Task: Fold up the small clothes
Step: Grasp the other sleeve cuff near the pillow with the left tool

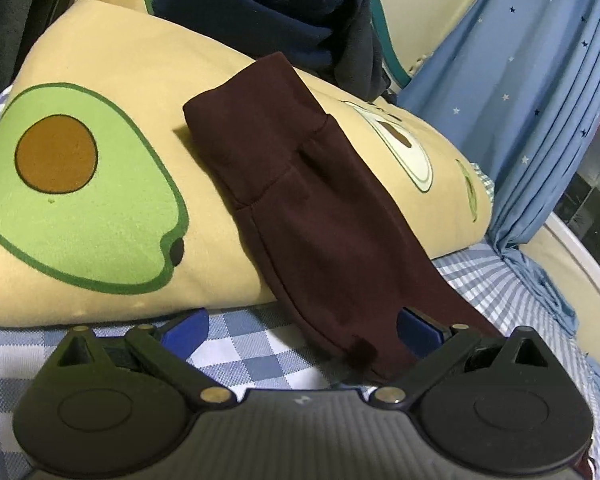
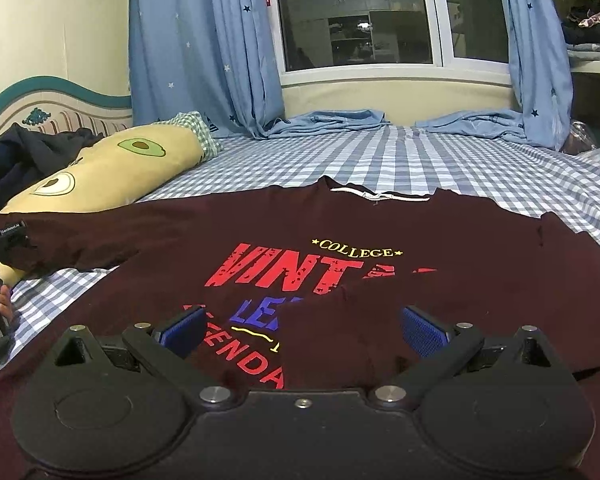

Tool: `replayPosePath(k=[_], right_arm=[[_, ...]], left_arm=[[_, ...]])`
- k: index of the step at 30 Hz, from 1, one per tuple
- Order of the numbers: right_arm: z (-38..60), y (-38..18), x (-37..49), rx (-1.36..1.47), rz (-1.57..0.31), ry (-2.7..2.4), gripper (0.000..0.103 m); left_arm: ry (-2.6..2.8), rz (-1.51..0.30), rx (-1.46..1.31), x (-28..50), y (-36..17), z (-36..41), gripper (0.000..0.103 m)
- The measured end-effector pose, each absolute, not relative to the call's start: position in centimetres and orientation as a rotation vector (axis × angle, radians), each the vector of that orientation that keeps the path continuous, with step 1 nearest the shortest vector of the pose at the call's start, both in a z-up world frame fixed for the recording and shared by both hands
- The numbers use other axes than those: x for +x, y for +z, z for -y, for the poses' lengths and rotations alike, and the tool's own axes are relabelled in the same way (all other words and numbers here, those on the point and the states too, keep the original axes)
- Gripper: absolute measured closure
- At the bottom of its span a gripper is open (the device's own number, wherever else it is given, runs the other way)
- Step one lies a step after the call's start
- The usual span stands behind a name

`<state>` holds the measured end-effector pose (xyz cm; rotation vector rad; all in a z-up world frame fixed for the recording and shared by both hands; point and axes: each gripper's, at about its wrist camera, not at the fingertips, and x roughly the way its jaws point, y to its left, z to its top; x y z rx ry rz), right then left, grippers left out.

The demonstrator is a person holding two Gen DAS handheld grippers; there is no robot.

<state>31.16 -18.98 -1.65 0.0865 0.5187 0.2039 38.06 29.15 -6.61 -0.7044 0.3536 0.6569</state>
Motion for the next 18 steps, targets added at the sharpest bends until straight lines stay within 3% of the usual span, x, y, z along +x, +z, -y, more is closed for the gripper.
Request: replayPosePath(k=[18], right_arm=[[19.1, -2.5, 31.0, 0.055, -0.556, 0.215, 0.001]], left_arm=[[0.675, -0.367, -0.662, 38.6, -5.6, -27.6, 0.007]])
